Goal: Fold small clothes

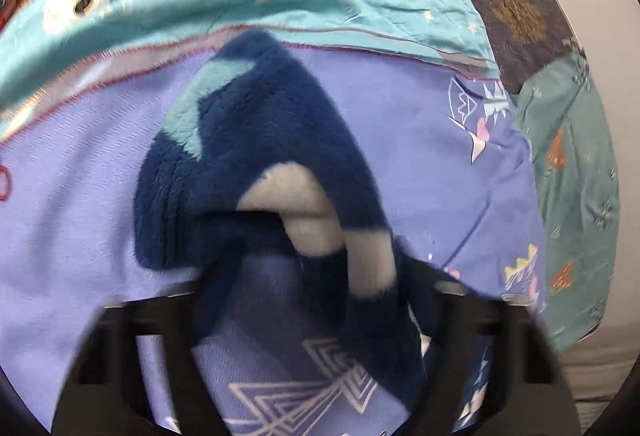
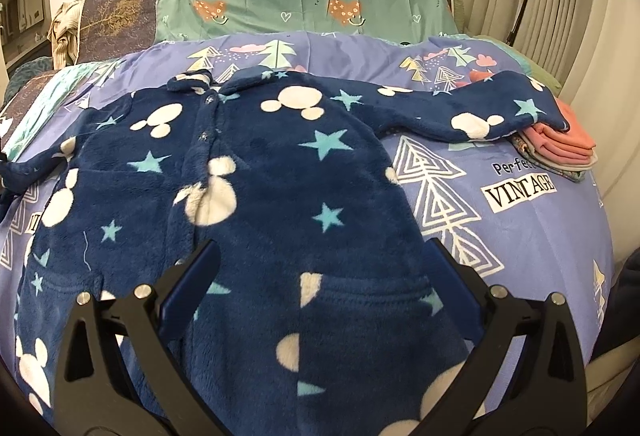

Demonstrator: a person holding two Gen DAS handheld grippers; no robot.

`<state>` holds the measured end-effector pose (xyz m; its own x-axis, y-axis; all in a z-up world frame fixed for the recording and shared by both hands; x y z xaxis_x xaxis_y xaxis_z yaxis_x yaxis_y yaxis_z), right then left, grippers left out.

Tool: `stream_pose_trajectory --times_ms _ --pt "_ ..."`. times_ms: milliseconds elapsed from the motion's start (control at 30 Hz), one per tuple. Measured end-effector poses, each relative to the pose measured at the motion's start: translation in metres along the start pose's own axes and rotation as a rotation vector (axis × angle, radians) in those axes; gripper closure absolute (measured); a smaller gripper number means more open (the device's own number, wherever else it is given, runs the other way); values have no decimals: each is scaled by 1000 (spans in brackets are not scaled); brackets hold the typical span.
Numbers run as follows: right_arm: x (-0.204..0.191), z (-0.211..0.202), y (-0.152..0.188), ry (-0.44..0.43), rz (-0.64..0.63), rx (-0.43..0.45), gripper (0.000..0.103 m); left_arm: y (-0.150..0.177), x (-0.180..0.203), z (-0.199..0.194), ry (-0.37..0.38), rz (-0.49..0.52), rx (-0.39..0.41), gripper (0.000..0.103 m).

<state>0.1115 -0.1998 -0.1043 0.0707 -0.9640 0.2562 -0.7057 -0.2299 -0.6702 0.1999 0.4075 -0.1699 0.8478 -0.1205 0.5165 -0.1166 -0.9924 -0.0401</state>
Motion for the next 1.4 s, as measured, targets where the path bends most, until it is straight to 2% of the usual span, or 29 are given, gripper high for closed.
stream_pose_trajectory --times_ms 33,100,200,267,333,400,467,500,567,600,667,700,733,800,867,900,967,1100,1233,1300,1400 --pt "0 1 -1 -1 -3 -1 2 -1 -1 3 14 -14 -14 80" --pt "-1 6 -3 0 -17 -1 2 0 8 -1 53 14 -7 89" --pt "-2 12 -8 5 -37 -1 2 13 49 -33 137 170 98 90" --pt "-2 15 -13 4 -41 1 2 28 83 -61 219 282 160 90" --pt "-1 15 -18 5 -40 12 2 56 129 -95 318 440 240 90" --pt "1 15 -21 6 -34 22 2 98 173 -128 420 616 312 90" --pt "4 15 -22 6 -24 23 2 148 206 -151 503 771 340 90" --pt "5 16 -21 6 -18 21 2 185 222 -160 557 867 330 90" --pt "8 17 -20 6 -6 16 2 241 237 -165 621 989 289 88" --pt "9 17 -19 7 -1 13 2 277 242 -164 653 1059 252 83" --pt "12 17 -17 11 7 10 2 335 241 -154 697 1163 188 64" --pt "15 17 -16 15 10 9 2 369 237 -145 711 1228 161 50" --pt "17 17 -15 20 14 6 2 399 230 -134 703 1298 145 42" --pt "23 16 -12 29 18 3 2 435 212 -112 662 1423 128 38" --pt "30 16 -9 43 21 -1 2 457 191 -98 620 1530 118 35" --pt "34 16 -7 48 24 -5 2 464 177 -91 589 1585 130 34" --pt "42 20 -3 40 34 -16 2 447 165 -79 552 1613 159 30" --pt "51 34 -5 -58 93 -31 3 396 129 -67 448 1591 212 24" --pt "37 51 -27 -228 119 -6 26 334 97 -42 288 1520 222 23" --pt "20 66 -50 -348 116 13 32 302 89 -27 211 1467 218 23" --pt "2 94 -82 -420 103 10 33 278 82 -11 163 1404 200 23"
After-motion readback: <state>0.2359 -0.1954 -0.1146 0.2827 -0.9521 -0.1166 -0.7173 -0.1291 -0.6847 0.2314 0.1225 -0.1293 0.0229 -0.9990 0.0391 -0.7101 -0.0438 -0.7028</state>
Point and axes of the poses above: each gripper's, at about its wrist camera, not at the fingertips, and z roughly the way its jaws point, x to its right, y to its underside, the point moved 10 cm from there along z, roughly the way its jaws point, and after that the axes turned 15 degrees about -z, right-handed, at the moved point
